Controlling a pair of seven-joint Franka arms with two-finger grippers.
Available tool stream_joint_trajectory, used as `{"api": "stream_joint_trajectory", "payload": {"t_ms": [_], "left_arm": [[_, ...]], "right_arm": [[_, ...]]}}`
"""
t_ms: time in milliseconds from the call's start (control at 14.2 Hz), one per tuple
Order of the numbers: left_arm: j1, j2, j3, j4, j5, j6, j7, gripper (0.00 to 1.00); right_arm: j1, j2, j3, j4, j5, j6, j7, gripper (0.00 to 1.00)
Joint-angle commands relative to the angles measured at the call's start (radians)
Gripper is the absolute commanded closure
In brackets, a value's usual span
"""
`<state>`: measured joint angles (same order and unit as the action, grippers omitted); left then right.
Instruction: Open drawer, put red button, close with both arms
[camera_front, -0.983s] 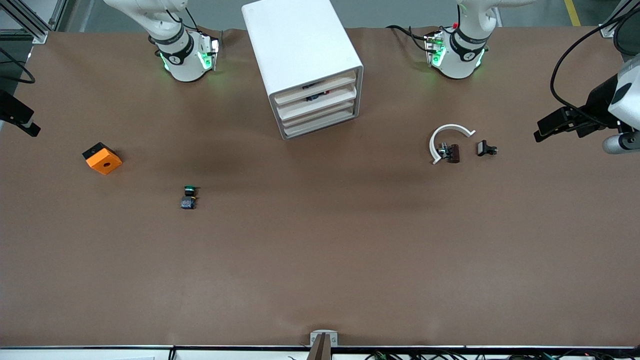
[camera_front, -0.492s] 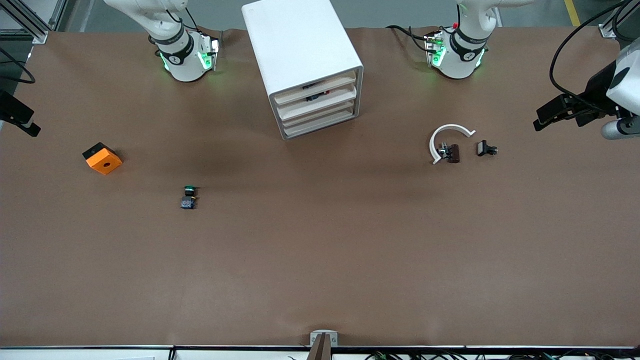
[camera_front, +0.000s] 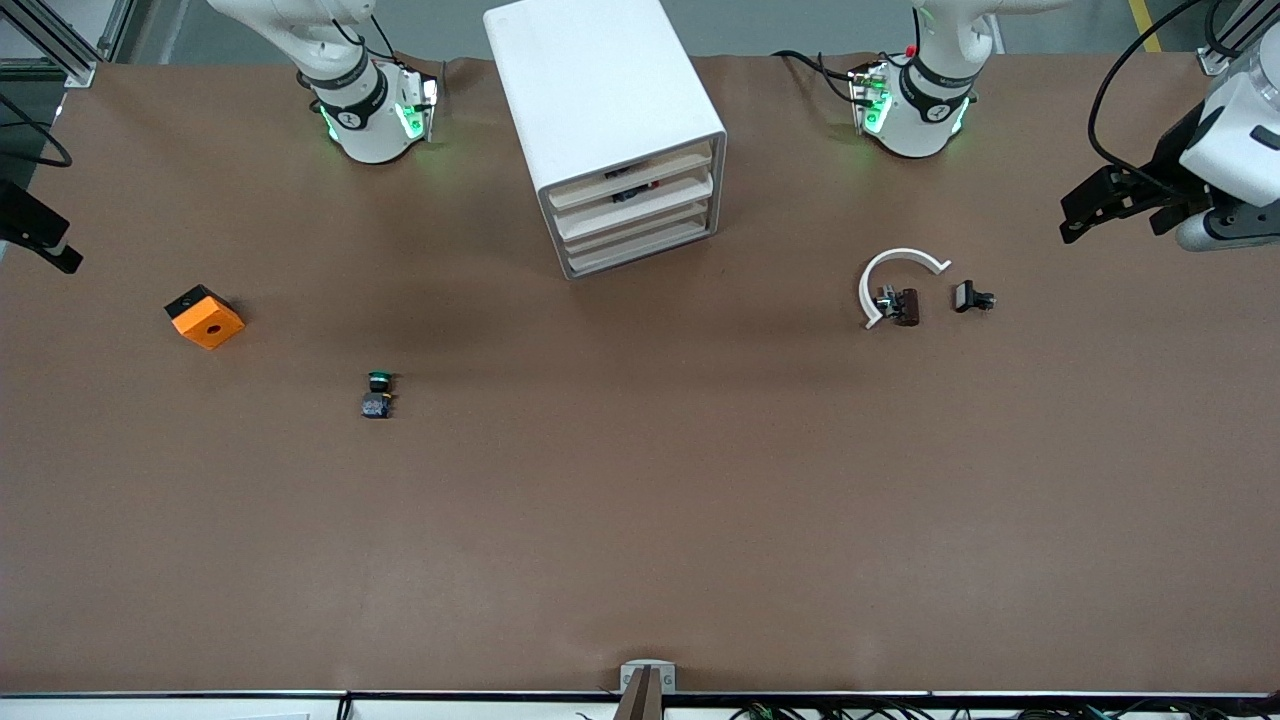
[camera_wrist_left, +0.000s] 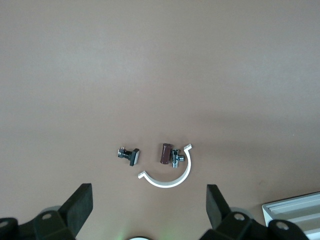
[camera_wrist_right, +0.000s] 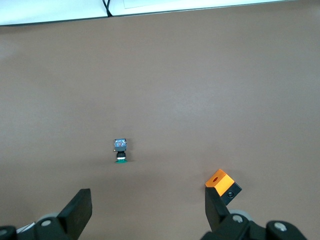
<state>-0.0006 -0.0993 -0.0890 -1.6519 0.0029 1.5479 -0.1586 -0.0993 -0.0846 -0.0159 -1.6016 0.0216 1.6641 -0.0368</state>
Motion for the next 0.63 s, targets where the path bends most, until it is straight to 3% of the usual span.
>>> {"api": "stream_joint_trajectory", "payload": {"t_ms": [0, 562], "left_arm": [[0.014, 0.007, -0.003, 0.037, 0.019, -0.021, 0.034, 0.0], [0.014, 0.021, -0.003, 0.069, 0.02, -0.029, 0.034, 0.0]], "right_arm": [[-0.011, 0.012, 0.011, 0.028, -0.003, -0.017, -0.003, 0.0], [-0.01, 0.013, 0.011, 0.028, -0.003, -0.017, -0.003, 0.0]]}}
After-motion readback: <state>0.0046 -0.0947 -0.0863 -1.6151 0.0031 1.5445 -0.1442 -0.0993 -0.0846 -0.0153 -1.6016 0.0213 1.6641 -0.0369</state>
